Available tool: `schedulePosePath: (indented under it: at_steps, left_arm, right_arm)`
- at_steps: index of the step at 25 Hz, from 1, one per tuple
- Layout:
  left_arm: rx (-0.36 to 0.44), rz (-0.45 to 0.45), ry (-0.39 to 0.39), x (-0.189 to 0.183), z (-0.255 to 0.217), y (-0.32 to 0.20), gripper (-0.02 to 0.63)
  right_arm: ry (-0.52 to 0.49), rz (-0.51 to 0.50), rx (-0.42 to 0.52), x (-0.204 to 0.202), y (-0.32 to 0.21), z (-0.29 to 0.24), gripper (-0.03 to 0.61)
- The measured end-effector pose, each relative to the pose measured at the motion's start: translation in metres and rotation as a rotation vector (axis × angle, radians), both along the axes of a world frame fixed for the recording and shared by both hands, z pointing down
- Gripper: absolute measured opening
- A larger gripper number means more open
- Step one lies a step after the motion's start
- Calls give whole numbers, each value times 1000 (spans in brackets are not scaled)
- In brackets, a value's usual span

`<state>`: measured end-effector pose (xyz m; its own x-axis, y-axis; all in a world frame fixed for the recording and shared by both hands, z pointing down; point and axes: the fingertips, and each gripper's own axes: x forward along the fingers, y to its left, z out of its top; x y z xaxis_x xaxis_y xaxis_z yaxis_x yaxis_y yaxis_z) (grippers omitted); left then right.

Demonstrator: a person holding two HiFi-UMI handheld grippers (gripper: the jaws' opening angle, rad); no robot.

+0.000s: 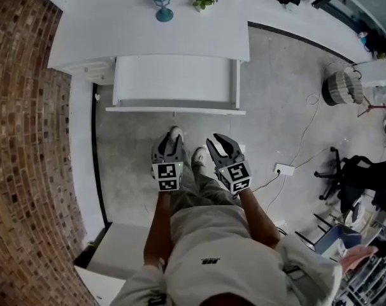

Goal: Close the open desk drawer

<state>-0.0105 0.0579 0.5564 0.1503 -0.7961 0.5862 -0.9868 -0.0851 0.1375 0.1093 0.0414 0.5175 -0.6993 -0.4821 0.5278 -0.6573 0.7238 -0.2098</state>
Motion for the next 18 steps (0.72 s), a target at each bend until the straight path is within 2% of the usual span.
schedulePosePath:
  at_steps: [9,18]
  left_arm:
    - [-63,1,28,-1,58,-16,149]
    - [-96,-12,34,-10,99,-30,147]
  right_arm:
    - [39,0,-43,-8,-6,53,103]
    - [43,10,-83,-29,-11,79,103]
